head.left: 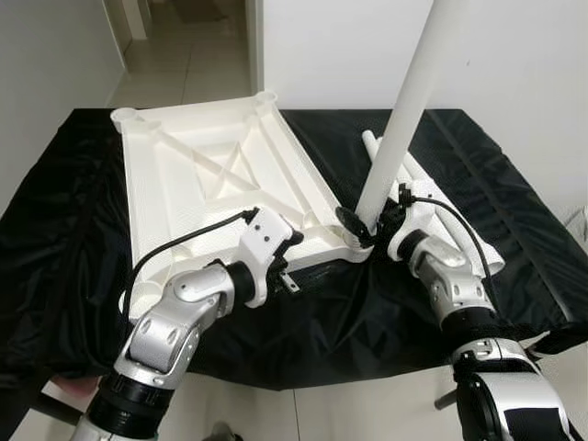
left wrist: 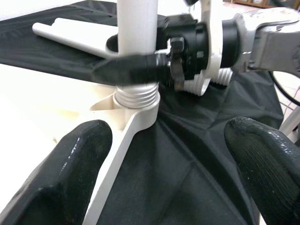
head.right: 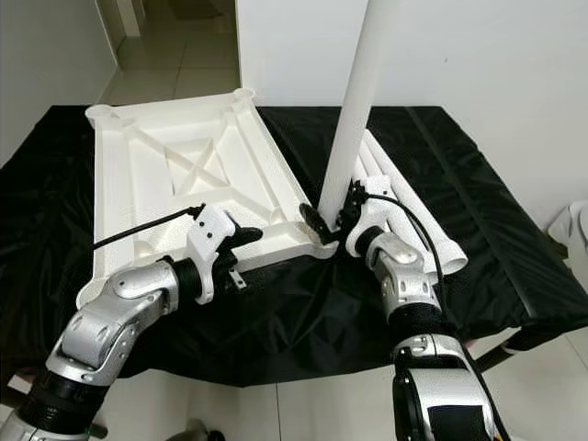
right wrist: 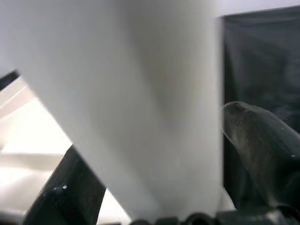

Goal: Building children table

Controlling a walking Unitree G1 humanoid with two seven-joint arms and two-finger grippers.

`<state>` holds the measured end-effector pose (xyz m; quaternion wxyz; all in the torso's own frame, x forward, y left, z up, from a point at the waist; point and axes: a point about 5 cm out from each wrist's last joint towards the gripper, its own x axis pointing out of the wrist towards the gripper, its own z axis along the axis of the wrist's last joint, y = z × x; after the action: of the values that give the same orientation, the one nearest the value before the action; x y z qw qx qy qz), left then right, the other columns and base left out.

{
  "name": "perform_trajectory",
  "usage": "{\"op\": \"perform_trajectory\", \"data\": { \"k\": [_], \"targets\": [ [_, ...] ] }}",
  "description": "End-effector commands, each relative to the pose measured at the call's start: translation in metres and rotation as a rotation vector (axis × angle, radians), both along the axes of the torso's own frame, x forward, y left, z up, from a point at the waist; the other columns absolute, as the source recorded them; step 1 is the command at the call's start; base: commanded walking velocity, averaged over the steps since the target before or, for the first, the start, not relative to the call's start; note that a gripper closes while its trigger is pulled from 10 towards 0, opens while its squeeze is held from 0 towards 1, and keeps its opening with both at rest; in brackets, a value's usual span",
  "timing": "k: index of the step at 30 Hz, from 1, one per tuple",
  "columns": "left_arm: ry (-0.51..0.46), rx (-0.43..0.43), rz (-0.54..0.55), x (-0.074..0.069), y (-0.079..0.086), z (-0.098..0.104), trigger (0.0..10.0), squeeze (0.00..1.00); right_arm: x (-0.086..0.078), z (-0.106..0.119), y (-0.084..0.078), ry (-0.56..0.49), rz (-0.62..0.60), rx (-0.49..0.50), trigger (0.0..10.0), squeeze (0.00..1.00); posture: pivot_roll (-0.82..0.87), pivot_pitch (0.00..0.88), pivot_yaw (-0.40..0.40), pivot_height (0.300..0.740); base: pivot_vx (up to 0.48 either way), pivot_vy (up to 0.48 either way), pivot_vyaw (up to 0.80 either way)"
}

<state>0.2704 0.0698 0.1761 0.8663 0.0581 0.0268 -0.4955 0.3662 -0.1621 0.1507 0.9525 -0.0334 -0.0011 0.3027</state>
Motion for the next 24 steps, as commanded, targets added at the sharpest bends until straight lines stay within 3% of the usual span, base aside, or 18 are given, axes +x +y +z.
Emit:
{"op": "perform_trajectory", "data": {
  "k": [1, 7, 8, 9, 20, 24],
  "targets": [
    [-0.009, 0.009, 0.018, 0.002, 0.0, -0.001, 10.0, 0.0, 0.001, -0.003, -0.001, 0.009, 0.029, -0.048, 10.0, 0.0, -0.03, 0.0, -0.008, 0.74, 0.0, 0.0, 0.0],
    [-0.011, 0.009, 0.019, 0.002, 0.0, 0.0, 10.0, 0.0, 0.001, -0.008, -0.001, 0.022, 0.061, -0.102, 10.0, 0.0, -0.02, 0.0, -0.006, 0.74, 0.0, 0.0, 0.0],
    [-0.012, 0.01, 0.018, 0.003, 0.0, 0.0, 10.0, 0.0, 0.001, -0.009, -0.001, 0.02, 0.063, -0.104, 2.5, 0.0, -0.02, 0.0, -0.006, 0.74, 0.0, 0.0, 0.0],
    [-0.013, 0.01, 0.018, 0.003, 0.0, 0.0, 10.0, 0.0, 0.002, -0.009, -0.001, 0.023, 0.065, -0.106, 0.0, 0.0, -0.02, 0.0, -0.006, 0.74, 0.0, 0.0, 0.0],
    [-0.014, 0.011, 0.017, 0.002, 0.0, 0.0, 10.0, 0.0, 0.001, -0.012, -0.004, 0.018, 0.075, -0.1, 0.0, 0.0, -0.02, 0.0, -0.011, 0.74, 0.0, 0.0, 0.0],
    [-0.013, 0.008, 0.017, 0.002, -0.001, -0.001, 10.0, 0.0, 0.0, -0.018, -0.006, 0.038, 0.004, -0.065, 0.0, 0.0, -0.02, 0.0, -0.014, 0.74, 0.0, 0.0, 0.0]
  ]
}}
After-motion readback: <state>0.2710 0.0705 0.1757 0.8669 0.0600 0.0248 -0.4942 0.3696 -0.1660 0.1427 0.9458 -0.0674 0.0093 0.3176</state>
